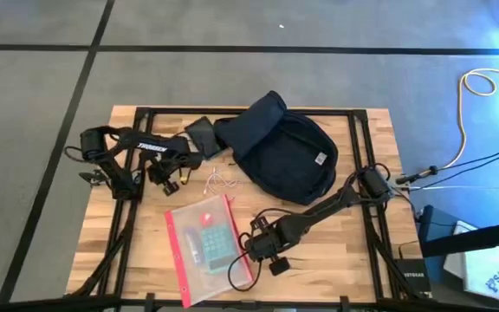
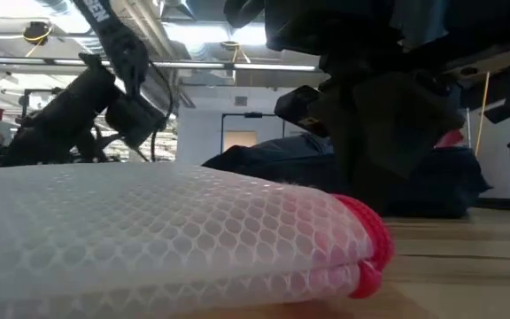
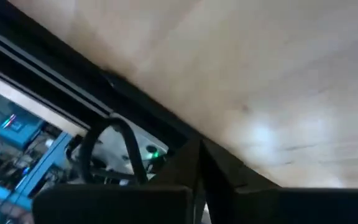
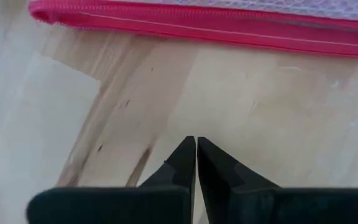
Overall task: Unpack backpack
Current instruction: Put the black pen into the transparent zip bag
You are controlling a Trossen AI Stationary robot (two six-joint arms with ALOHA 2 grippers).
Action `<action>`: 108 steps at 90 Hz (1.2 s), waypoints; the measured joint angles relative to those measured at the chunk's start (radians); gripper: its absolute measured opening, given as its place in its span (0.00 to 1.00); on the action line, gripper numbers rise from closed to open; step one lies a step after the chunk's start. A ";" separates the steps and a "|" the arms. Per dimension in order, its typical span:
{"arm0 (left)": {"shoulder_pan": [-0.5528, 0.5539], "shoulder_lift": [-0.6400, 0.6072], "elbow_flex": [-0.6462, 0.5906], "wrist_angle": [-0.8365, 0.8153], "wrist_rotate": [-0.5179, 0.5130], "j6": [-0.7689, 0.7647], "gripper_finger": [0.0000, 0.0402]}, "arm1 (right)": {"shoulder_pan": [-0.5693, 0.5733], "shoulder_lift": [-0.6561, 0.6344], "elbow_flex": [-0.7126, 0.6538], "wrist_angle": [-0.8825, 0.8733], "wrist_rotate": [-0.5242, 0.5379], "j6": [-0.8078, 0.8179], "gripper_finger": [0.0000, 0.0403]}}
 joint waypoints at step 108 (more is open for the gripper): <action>-0.070 0.125 -0.093 0.091 -0.001 -0.138 0.00 | 0.000 0.000 0.000 -0.012 0.002 0.000 0.00</action>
